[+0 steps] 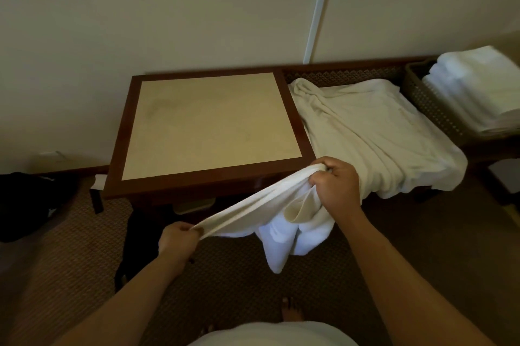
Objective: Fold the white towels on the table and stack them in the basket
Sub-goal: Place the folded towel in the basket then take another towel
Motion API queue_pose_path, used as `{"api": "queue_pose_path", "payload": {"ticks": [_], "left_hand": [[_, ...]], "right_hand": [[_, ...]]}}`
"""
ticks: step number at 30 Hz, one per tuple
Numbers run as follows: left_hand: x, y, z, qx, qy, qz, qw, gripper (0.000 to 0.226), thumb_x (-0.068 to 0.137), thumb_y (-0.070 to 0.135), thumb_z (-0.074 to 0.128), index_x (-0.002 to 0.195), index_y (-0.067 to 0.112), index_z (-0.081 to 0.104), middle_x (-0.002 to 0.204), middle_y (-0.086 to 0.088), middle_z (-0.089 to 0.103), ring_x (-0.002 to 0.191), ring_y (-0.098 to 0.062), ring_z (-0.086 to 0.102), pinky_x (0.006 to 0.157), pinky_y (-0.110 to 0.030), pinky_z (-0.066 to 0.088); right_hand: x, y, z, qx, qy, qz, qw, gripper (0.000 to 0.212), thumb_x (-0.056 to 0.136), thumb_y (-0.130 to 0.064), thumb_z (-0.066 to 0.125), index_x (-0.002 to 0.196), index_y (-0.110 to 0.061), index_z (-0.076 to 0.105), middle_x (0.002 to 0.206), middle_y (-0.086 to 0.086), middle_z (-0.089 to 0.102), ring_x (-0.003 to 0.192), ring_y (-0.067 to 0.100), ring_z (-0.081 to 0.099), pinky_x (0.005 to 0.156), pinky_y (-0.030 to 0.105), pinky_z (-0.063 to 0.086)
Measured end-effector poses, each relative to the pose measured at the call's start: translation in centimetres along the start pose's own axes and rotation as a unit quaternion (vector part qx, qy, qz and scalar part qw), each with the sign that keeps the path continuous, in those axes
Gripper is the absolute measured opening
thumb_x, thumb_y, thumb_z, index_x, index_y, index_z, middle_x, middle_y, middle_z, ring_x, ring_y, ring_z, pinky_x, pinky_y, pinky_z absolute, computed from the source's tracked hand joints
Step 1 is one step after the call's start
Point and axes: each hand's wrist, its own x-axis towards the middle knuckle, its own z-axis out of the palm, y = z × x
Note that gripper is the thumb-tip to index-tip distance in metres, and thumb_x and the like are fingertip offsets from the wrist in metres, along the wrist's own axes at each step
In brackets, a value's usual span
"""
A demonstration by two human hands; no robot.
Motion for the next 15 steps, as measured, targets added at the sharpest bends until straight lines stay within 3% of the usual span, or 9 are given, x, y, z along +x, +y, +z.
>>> {"api": "queue_pose_path", "payload": {"ticks": [2, 5, 7, 9, 12, 15], "left_hand": [[0.8, 0.0, 0.0, -0.008, 0.038, -0.008, 0.999, 0.013, 0.092, 0.018, 0.068, 0.104, 0.015, 0.071, 0.085, -0.011, 0.067, 0.067, -0.026, 0.060, 0.053, -0.029, 0.044], [0.6, 0.7, 0.3, -0.070, 0.001, -0.034, 0.997, 0.032, 0.092, 0.013, 0.068, 0.125, 0.012, 0.065, 0.099, -0.012, 0.064, 0.071, -0.023, 0.058, 0.057, -0.030, 0.044], [-0.4, 1.3, 0.6, 0.031, 0.019, 0.072, 0.997, 0.044, 0.092, 0.018, 0.069, 0.134, 0.021, 0.057, 0.124, -0.005, 0.058, 0.100, -0.021, 0.061, 0.074, -0.034, 0.051], [-2.4, 2.5, 1.4, 0.053, 0.024, 0.223, 0.973, 0.045, 0.091, 0.016, 0.070, 0.132, 0.026, 0.056, 0.133, 0.003, 0.054, 0.119, -0.017, 0.057, 0.093, -0.035, 0.052], [-6.6, 5.1, 3.0, 0.041, -0.078, 0.386, 0.918, 0.046, 0.088, 0.025, 0.078, 0.126, 0.035, 0.054, 0.125, 0.018, 0.054, 0.115, 0.001, 0.055, 0.096, -0.019, 0.049], [-8.9, 6.4, 4.5, 0.056, -0.107, 0.487, 0.865, 0.041, 0.087, 0.038, 0.079, 0.121, 0.035, 0.057, 0.118, 0.023, 0.057, 0.111, 0.003, 0.056, 0.089, -0.011, 0.047]], "right_hand": [[-0.1, 0.2, 0.2, -0.036, -0.021, -0.004, 0.999, 0.016, 0.074, 0.004, 0.057, 0.069, -0.007, 0.066, 0.067, 0.012, 0.060, 0.060, 0.011, 0.049, 0.056, 0.028, 0.039], [0.0, 0.5, 0.3, -0.065, -0.050, 0.001, 0.997, 0.009, 0.073, 0.003, 0.057, 0.071, -0.002, 0.064, 0.070, 0.014, 0.059, 0.061, 0.019, 0.050, 0.056, 0.028, 0.038], [0.0, 0.3, 0.3, -0.075, -0.091, -0.006, 0.993, 0.009, 0.071, 0.003, 0.058, 0.071, -0.002, 0.065, 0.070, 0.014, 0.061, 0.067, 0.023, 0.055, 0.057, 0.026, 0.039], [-0.3, 0.0, 0.7, -0.087, -0.140, -0.017, 0.986, 0.006, 0.070, 0.003, 0.059, 0.070, -0.001, 0.063, 0.071, 0.015, 0.060, 0.065, 0.023, 0.054, 0.060, 0.031, 0.041], [-0.8, -0.2, 1.7, -0.098, -0.188, -0.022, 0.977, 0.004, 0.068, 0.001, 0.058, 0.066, -0.002, 0.061, 0.069, 0.018, 0.058, 0.062, 0.025, 0.054, 0.057, 0.040, 0.042], [-1.1, -0.5, 2.5, -0.127, -0.207, -0.031, 0.970, 0.012, 0.071, -0.001, 0.058, 0.067, -0.010, 0.065, 0.068, 0.011, 0.062, 0.069, 0.028, 0.060, 0.062, 0.046, 0.050]]}}
